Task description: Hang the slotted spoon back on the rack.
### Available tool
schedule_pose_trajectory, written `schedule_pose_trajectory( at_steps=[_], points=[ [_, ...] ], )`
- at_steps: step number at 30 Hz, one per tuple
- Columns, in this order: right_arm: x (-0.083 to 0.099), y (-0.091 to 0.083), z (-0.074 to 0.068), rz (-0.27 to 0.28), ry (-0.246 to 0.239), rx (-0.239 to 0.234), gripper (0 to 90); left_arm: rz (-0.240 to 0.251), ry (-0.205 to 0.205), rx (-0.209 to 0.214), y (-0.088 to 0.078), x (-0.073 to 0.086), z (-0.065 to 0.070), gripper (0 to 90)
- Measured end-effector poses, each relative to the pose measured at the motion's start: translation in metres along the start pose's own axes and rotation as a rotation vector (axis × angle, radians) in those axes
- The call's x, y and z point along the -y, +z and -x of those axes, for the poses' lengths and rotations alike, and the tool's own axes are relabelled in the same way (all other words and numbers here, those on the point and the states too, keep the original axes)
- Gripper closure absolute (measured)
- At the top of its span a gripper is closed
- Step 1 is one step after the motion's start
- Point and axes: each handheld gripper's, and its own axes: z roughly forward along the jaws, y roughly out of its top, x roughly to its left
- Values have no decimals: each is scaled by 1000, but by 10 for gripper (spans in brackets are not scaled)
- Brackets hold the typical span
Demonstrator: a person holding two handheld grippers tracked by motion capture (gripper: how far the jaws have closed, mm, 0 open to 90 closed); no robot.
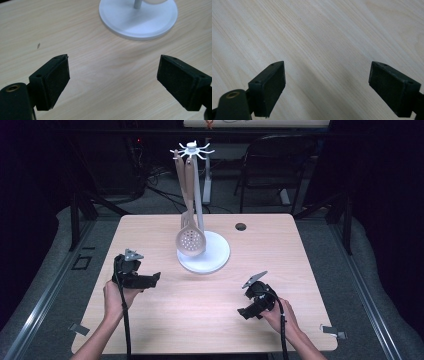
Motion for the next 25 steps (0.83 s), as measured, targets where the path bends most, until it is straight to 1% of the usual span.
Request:
schedule_pose_trajectory(
  at_steps=[1,3,4,6,7,9,11,12,14,15,16,17,19,20,21,23,25],
  points=[
    [0,0,0,-5,-4,6,135,-5,-6,0,2,3,-1,107],
    [0,0,0,2,0,4,135,-17,-17,0,5,9,-3,107],
    [0,0,0,1,-1,6,135,-28,-21,2,6,12,-5,107],
    [0,0,0,-4,-3,6,135,-35,-29,-3,9,17,-5,105],
    [0,0,0,-6,-1,6,135,-46,-32,5,11,20,-6,102],
    [0,1,0,-1,3,6,135,-57,-40,8,13,24,-7,99],
    [1,1,0,0,3,7,135,-73,-39,12,15,28,-9,97],
    [1,1,0,-1,2,7,135,-73,-47,4,16,30,-9,95],
    [0,1,1,-9,-3,4,135,-80,-54,13,18,34,-11,94],
    [0,1,1,-9,-3,4,135,-80,-57,8,18,35,-12,94],
    [0,1,1,-8,-1,5,135,-88,-62,18,19,37,-13,93],
    [0,1,1,-11,-4,8,135,-85,-64,13,20,38,-13,93],
    [1,2,1,-1,-3,2,135,-93,-74,18,23,40,-14,91],
    [1,2,0,-1,-3,1,135,-95,-76,14,24,42,-15,90],
    [0,2,1,-11,-6,-1,135,-101,-76,12,26,43,-17,88],
    [1,1,2,-13,-9,10,135,-106,-79,12,28,44,-19,82],
    [1,1,2,-1,-11,12,134,-102,-99,9,30,46,-24,74]
  ],
)
